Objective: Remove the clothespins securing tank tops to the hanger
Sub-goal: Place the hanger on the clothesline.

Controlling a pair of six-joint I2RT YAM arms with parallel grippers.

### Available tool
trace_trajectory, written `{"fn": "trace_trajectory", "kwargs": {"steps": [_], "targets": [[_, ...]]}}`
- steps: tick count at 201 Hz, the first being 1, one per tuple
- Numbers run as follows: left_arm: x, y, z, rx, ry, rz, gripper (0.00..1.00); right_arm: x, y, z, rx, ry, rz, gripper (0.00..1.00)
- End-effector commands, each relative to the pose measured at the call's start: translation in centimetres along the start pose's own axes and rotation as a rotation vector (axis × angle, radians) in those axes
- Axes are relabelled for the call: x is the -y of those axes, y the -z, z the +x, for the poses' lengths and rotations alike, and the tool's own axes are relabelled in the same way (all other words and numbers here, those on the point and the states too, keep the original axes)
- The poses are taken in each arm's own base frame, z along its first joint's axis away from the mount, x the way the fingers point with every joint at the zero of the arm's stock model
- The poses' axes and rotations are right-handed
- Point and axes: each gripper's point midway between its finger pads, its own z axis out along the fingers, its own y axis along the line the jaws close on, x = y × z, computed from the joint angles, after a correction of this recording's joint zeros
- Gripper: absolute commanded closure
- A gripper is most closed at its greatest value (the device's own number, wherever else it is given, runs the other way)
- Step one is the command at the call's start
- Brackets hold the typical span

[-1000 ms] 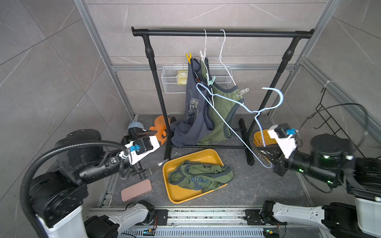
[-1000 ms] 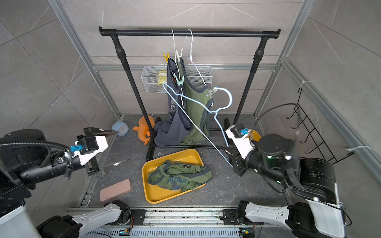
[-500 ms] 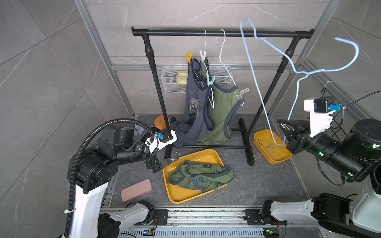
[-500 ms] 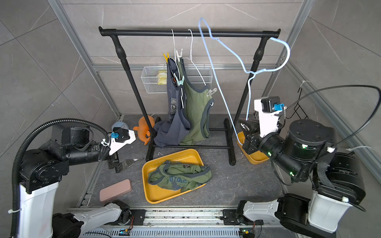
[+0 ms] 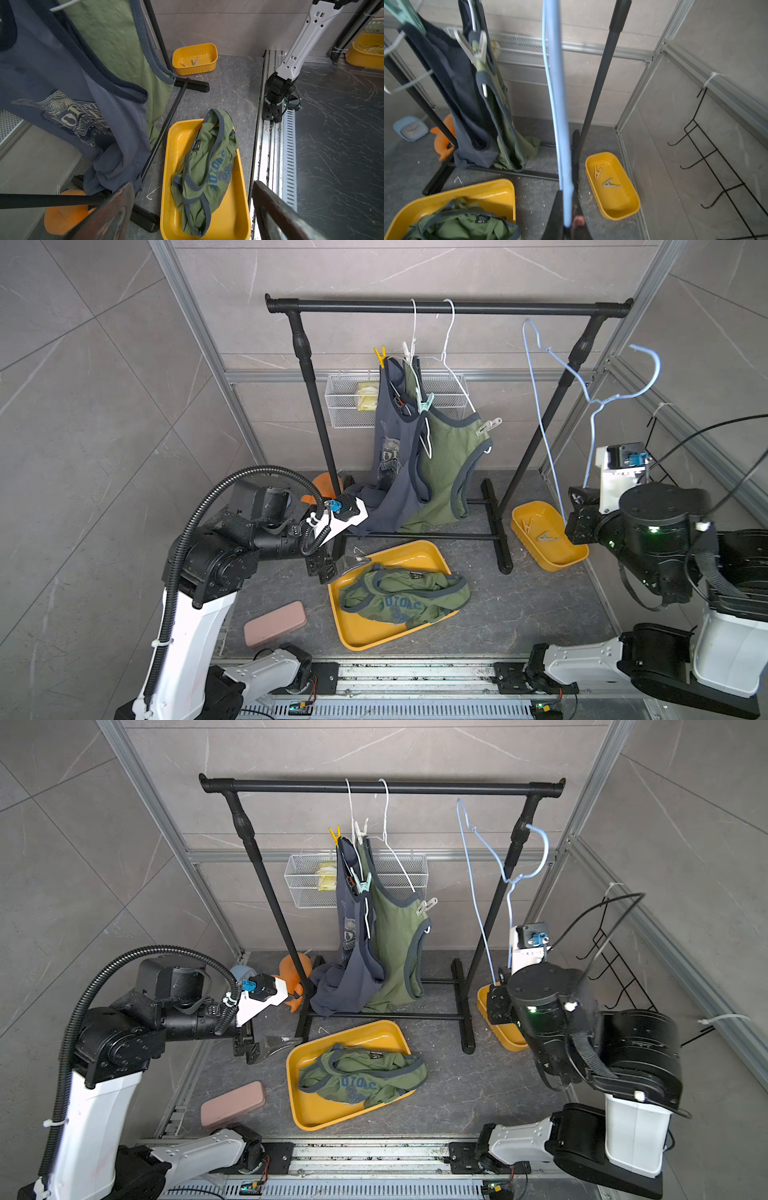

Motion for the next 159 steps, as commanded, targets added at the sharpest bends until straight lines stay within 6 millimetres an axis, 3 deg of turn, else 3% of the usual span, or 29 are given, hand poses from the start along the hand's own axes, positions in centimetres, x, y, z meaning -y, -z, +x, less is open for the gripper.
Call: {"fn": "trace_trajectory", "kwargs": {"steps": [1,46,84,128,159], "targets": [[0.5,0.2,-0.8,0.053,-0.018,0.022,0.09,-0.4,-0.5,0.5,0.0,-0.053,0.005,1.0],[0.9,-0.6,-0.5,0.062,-0.009,0.063,0.09,-3.0,-2.6,0.2,0.028,0.01,0.014,1.0],[0.8,-1.2,-0.4,0.067,-0.005,0.081,0.09,-4.0,-5.3,-0.8,0.051,0.046,0.019,1.0],[0.6,-2.1,-0.1,0.058,0.007,0.099,0.09,-3.2,-9.4,-0.7,-0.004,0.002,-0.019,1.0],[0.1,-2.8,0.1,0.044,0.015,0.112,0.09,-3.0,-11.8,-1.7,-0.019,-0.053,-0.077,1.0]]}}
